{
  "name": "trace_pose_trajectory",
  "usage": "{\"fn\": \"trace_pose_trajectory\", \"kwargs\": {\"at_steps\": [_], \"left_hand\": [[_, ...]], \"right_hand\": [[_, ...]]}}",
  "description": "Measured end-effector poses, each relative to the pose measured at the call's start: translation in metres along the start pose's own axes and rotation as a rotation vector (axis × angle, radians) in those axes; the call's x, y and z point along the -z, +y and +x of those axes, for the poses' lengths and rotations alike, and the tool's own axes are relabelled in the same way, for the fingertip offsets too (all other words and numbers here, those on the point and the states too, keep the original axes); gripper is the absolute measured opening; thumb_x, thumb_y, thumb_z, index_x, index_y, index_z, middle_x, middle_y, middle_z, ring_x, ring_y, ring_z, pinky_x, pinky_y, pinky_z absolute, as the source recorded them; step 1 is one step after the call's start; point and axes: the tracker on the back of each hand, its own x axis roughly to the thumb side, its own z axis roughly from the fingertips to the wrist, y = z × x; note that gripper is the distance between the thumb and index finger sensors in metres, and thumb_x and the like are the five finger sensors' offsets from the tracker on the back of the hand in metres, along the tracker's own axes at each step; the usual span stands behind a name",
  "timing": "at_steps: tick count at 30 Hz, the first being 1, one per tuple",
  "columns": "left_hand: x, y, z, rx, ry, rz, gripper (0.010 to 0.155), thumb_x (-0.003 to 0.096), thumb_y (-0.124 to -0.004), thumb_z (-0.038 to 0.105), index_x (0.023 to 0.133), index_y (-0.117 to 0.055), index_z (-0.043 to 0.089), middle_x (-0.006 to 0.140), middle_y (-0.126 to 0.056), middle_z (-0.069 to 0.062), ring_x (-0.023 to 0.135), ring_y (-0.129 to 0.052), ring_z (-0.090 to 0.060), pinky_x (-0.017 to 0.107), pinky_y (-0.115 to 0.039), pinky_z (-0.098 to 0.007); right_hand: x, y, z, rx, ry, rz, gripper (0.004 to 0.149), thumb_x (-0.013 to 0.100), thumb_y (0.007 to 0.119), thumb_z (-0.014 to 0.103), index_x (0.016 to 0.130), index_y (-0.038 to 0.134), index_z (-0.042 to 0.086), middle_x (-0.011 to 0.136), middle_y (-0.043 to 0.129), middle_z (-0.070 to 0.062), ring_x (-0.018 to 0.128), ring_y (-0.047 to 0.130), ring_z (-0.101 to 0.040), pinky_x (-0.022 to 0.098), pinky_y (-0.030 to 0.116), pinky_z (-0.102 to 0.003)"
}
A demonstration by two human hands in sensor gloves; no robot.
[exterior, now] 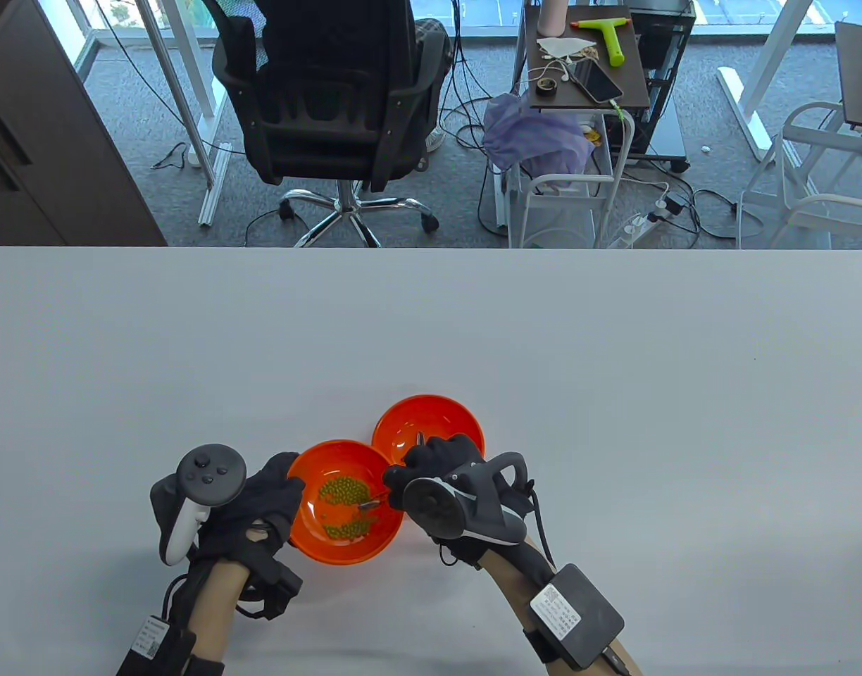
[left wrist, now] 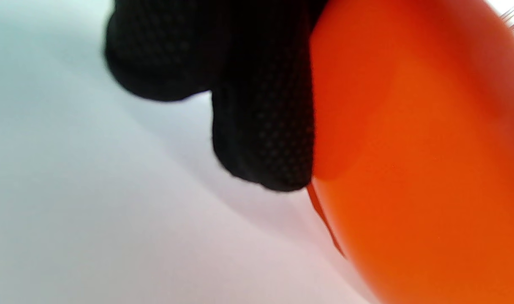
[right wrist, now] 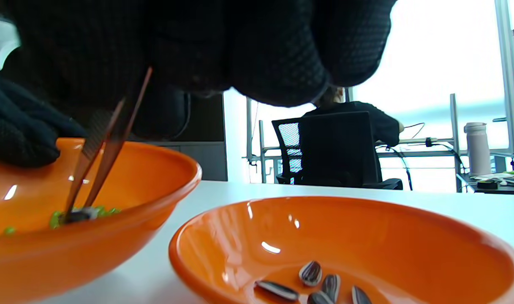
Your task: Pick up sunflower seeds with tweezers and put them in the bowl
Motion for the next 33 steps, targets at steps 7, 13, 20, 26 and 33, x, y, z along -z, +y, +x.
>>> {"fn": "trace_pose_trajectory", "kwargs": {"at_steps": [7, 13, 20, 26, 33], "left_hand": [[0.001, 0.002, -0.001, -0.003, 0.012, 0.006, 0.051, 0.0486, -0.072, 0.036, 0.097, -0.072, 0.02, 0.073, -0.098, -0.008, 0.027, -0.117, -0.017, 0.024, -0.098, -0.033], [0.001, 0.003, -0.003, -0.004, 0.023, 0.008, 0.051, 0.0486, -0.072, 0.036, 0.097, -0.072, 0.02, 0.073, -0.098, -0.008, 0.027, -0.117, -0.018, 0.024, -0.098, -0.034], [0.001, 0.005, -0.003, -0.005, 0.027, 0.015, 0.051, 0.0486, -0.072, 0.036, 0.097, -0.072, 0.02, 0.073, -0.098, -0.008, 0.027, -0.117, -0.018, 0.024, -0.098, -0.033], [0.001, 0.005, -0.004, -0.004, 0.032, 0.019, 0.051, 0.0485, -0.072, 0.036, 0.097, -0.072, 0.02, 0.073, -0.098, -0.008, 0.027, -0.117, -0.018, 0.024, -0.098, -0.034], [0.002, 0.008, -0.008, -0.019, 0.045, 0.035, 0.052, 0.0485, -0.072, 0.036, 0.097, -0.072, 0.02, 0.073, -0.098, -0.008, 0.027, -0.117, -0.018, 0.024, -0.098, -0.033]], "right_hand": [[0.0, -0.012, -0.022, 0.0, 0.118, -0.077, 0.037, 0.028, 0.093, 0.045, 0.06, 0.107, 0.033, 0.043, 0.098, 0.015, 0.039, 0.098, -0.012, 0.055, 0.083, -0.041], [-0.001, -0.009, -0.045, -0.043, 0.236, -0.086, 0.037, 0.028, 0.093, 0.044, 0.06, 0.107, 0.032, 0.043, 0.098, 0.015, 0.039, 0.098, -0.013, 0.054, 0.083, -0.041], [-0.002, 0.012, -0.062, -0.086, 0.298, -0.005, 0.037, 0.028, 0.093, 0.044, 0.06, 0.107, 0.032, 0.043, 0.098, 0.015, 0.038, 0.098, -0.013, 0.054, 0.083, -0.041], [-0.001, 0.022, -0.066, -0.125, 0.328, 0.026, 0.039, 0.029, 0.092, 0.048, 0.062, 0.106, 0.033, 0.044, 0.098, 0.017, 0.038, 0.099, -0.012, 0.052, 0.084, -0.041], [-0.001, 0.016, -0.069, -0.103, 0.36, 0.008, 0.04, 0.029, 0.091, 0.048, 0.063, 0.105, 0.033, 0.044, 0.097, 0.017, 0.038, 0.099, -0.012, 0.052, 0.084, -0.041]]}}
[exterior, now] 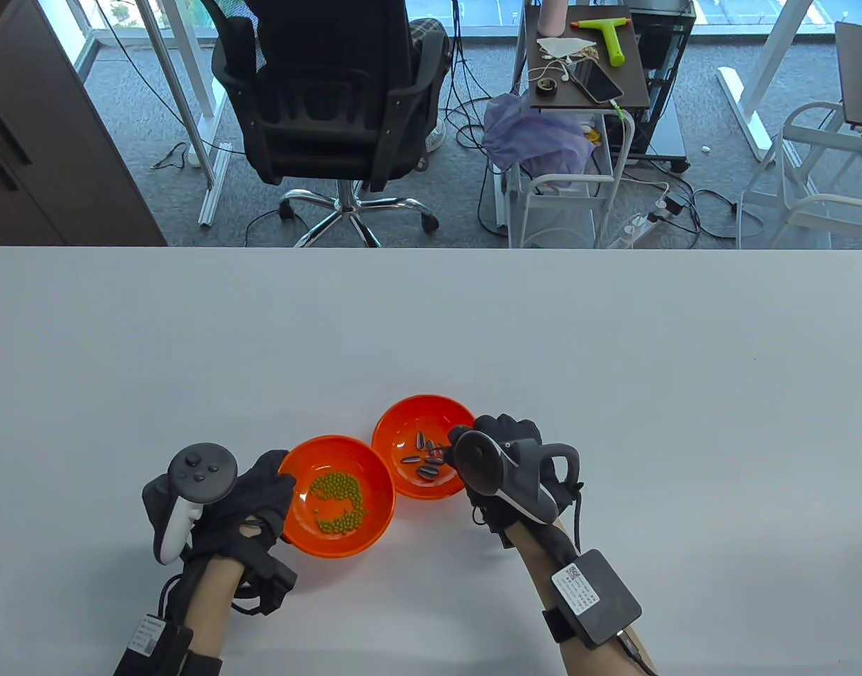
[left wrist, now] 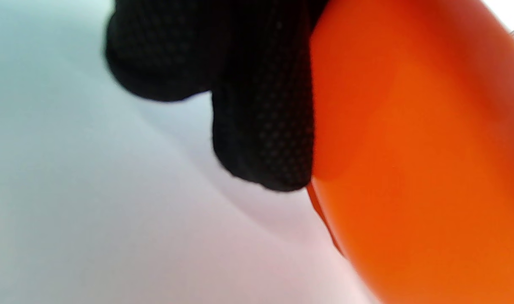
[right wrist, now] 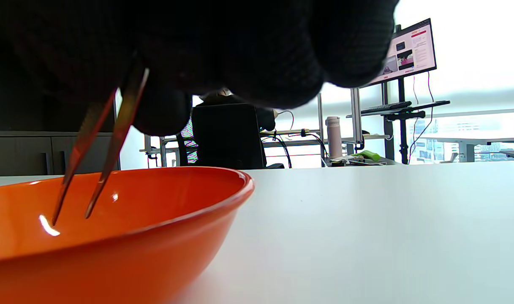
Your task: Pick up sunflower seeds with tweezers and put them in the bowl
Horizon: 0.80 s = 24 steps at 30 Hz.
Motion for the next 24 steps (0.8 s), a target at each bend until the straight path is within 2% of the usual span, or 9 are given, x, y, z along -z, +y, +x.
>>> {"fn": "trace_pose_trajectory", "kwargs": {"at_steps": [9, 24], "left_hand": [[0.01, 0.002, -0.017, -0.11, 0.068, 0.017, 0.052, 0.0485, -0.072, 0.037, 0.098, -0.071, 0.02, 0.075, -0.097, -0.008, 0.029, -0.117, -0.018, 0.025, -0.098, -0.033], [0.027, -0.002, -0.052, -0.333, 0.23, 0.009, 0.056, 0.0489, -0.07, 0.036, 0.102, -0.064, 0.018, 0.085, -0.091, -0.011, 0.041, -0.115, -0.022, 0.035, -0.096, -0.036]], "right_hand": [[-0.001, -0.001, 0.0, 0.001, 0.001, 0.004, 0.04, 0.029, 0.091, 0.048, 0.062, 0.106, 0.032, 0.044, 0.097, 0.017, 0.038, 0.099, -0.012, 0.052, 0.084, -0.041], [-0.002, -0.002, -0.001, 0.004, 0.007, 0.006, 0.041, 0.029, 0.09, 0.049, 0.062, 0.105, 0.03, 0.044, 0.097, 0.016, 0.038, 0.099, -0.012, 0.052, 0.084, -0.041]]}}
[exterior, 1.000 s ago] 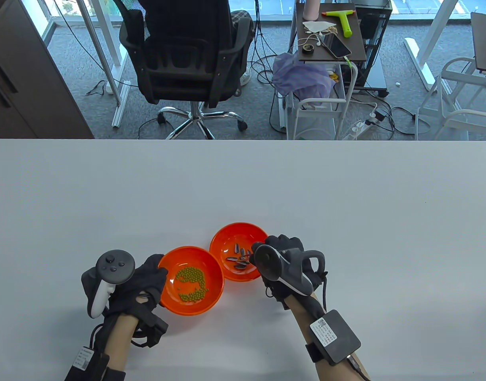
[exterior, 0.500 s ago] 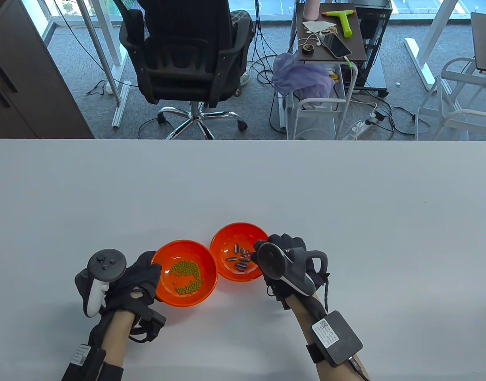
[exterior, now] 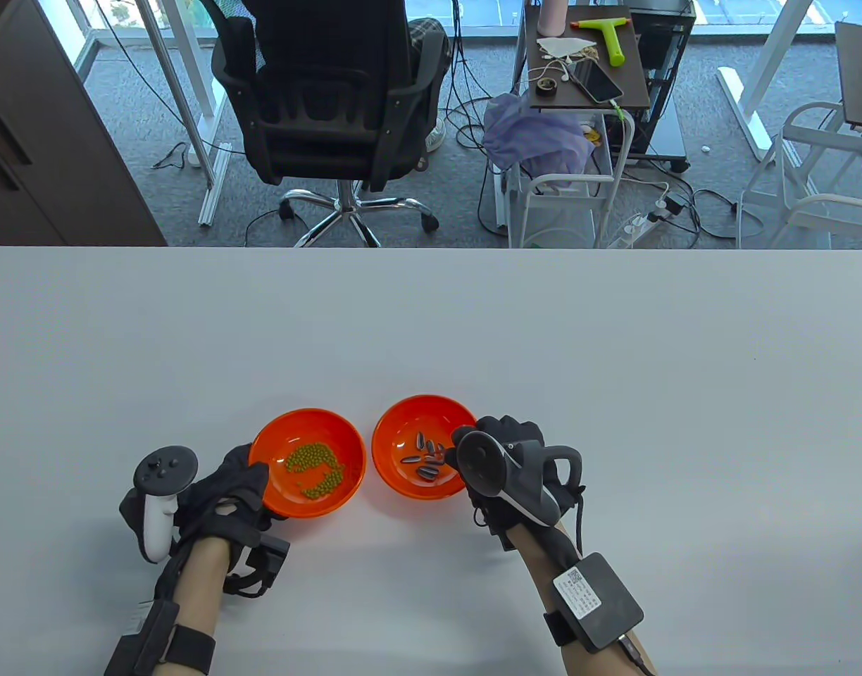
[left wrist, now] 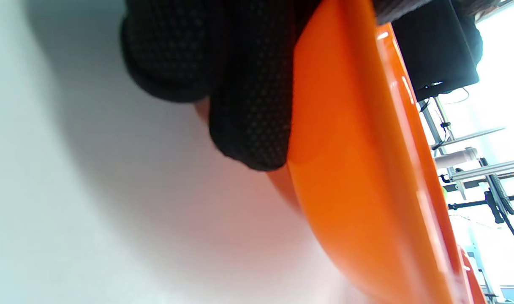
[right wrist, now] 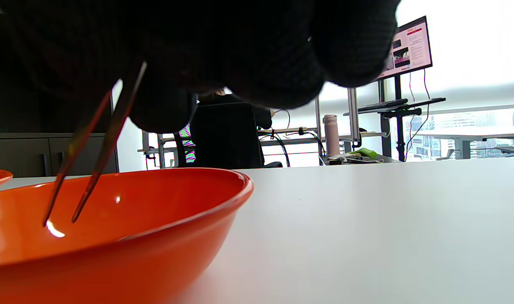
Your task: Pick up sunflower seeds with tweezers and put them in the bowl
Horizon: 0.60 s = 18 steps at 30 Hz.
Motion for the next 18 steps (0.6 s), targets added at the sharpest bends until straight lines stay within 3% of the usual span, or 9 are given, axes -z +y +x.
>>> {"fn": "trace_pose_trajectory", "kwargs": {"at_steps": [10, 18], "left_hand": [[0.005, 0.005, -0.008, -0.036, 0.037, 0.026, 0.056, 0.049, -0.07, 0.036, 0.102, -0.063, 0.017, 0.086, -0.09, -0.012, 0.043, -0.115, -0.022, 0.036, -0.096, -0.036], [0.004, 0.015, -0.01, -0.014, 0.043, 0.12, 0.06, 0.0489, -0.071, 0.039, 0.103, -0.06, 0.015, 0.088, -0.088, -0.013, 0.044, -0.114, -0.02, 0.036, -0.096, -0.036]], "right_hand": [[-0.001, -0.001, -0.001, 0.0, 0.002, -0.007, 0.041, 0.029, 0.09, 0.049, 0.062, 0.105, 0.03, 0.044, 0.097, 0.016, 0.038, 0.099, -0.012, 0.052, 0.084, -0.041], [-0.002, -0.002, -0.001, 0.001, 0.005, -0.012, 0.041, 0.029, 0.09, 0.049, 0.062, 0.105, 0.03, 0.044, 0.097, 0.016, 0.038, 0.099, -0.012, 0.052, 0.084, -0.041]]}}
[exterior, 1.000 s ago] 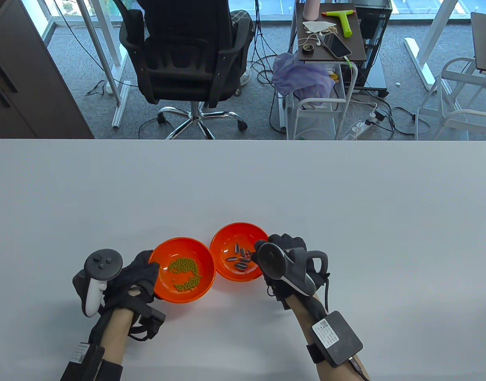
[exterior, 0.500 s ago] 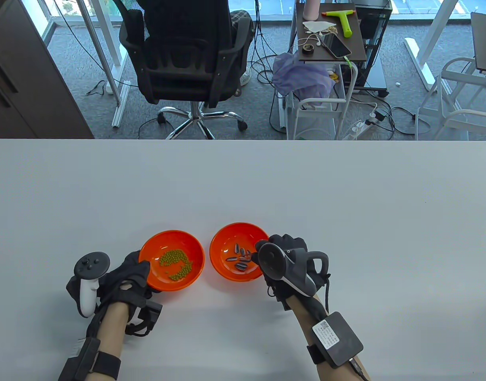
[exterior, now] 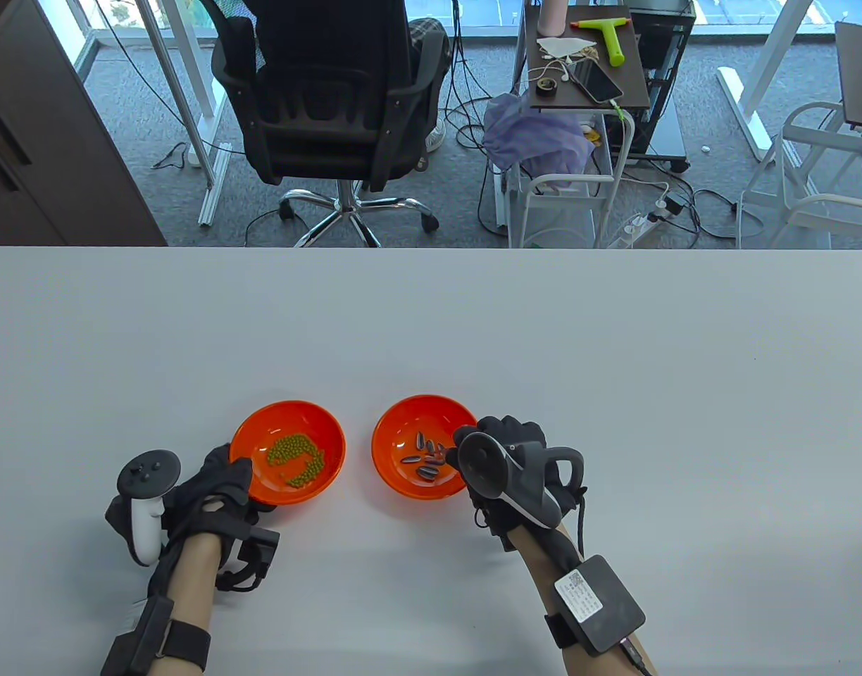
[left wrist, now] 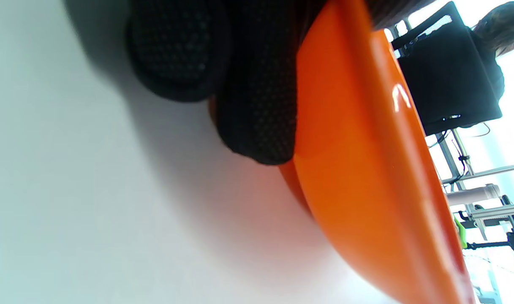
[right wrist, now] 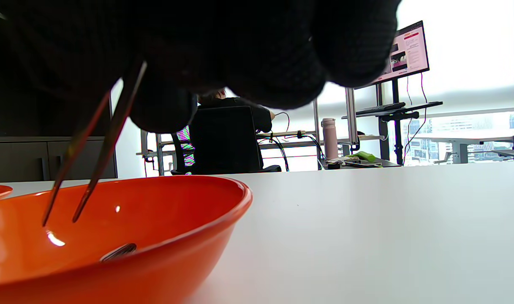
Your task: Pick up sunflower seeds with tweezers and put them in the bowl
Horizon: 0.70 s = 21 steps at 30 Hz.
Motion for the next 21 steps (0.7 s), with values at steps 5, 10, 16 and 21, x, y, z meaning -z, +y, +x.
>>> {"fn": "trace_pose_trajectory", "kwargs": {"at_steps": [5, 10, 16, 21], "left_hand": [[-0.006, 0.006, 0.01, 0.199, -0.057, 0.099, 0.066, 0.0483, -0.071, 0.045, 0.105, -0.055, 0.016, 0.094, -0.083, -0.015, 0.05, -0.112, -0.022, 0.04, -0.093, -0.039], [-0.021, 0.004, 0.03, 0.487, -0.137, 0.232, 0.069, 0.0482, -0.069, 0.049, 0.107, -0.052, 0.018, 0.103, -0.072, -0.018, 0.067, -0.104, -0.03, 0.051, -0.087, -0.047], [-0.039, -0.008, 0.048, 0.689, -0.27, 0.338, 0.069, 0.0481, -0.069, 0.05, 0.108, -0.05, 0.022, 0.115, -0.055, -0.013, 0.105, -0.07, -0.041, 0.074, -0.063, -0.059], [-0.051, -0.018, 0.06, 0.751, -0.401, 0.351, 0.069, 0.0477, -0.068, 0.052, 0.109, -0.048, 0.026, 0.119, -0.047, -0.006, 0.113, -0.053, -0.036, 0.079, -0.05, -0.059]], "right_hand": [[-0.001, -0.001, 0.0, 0.004, 0.005, -0.006, 0.041, 0.029, 0.09, 0.049, 0.062, 0.105, 0.03, 0.044, 0.097, 0.016, 0.038, 0.099, -0.012, 0.052, 0.084, -0.041], [-0.002, -0.002, -0.002, 0.015, 0.015, -0.015, 0.041, 0.029, 0.09, 0.049, 0.061, 0.105, 0.03, 0.043, 0.097, 0.015, 0.037, 0.099, -0.012, 0.052, 0.084, -0.041], [-0.003, -0.007, -0.008, 0.028, 0.032, -0.029, 0.041, 0.028, 0.09, 0.049, 0.061, 0.105, 0.03, 0.042, 0.098, 0.015, 0.036, 0.099, -0.012, 0.051, 0.084, -0.04], [-0.005, -0.012, -0.019, 0.043, 0.053, -0.047, 0.041, 0.028, 0.09, 0.05, 0.06, 0.105, 0.03, 0.042, 0.098, 0.015, 0.035, 0.1, -0.012, 0.05, 0.085, -0.04]]}}
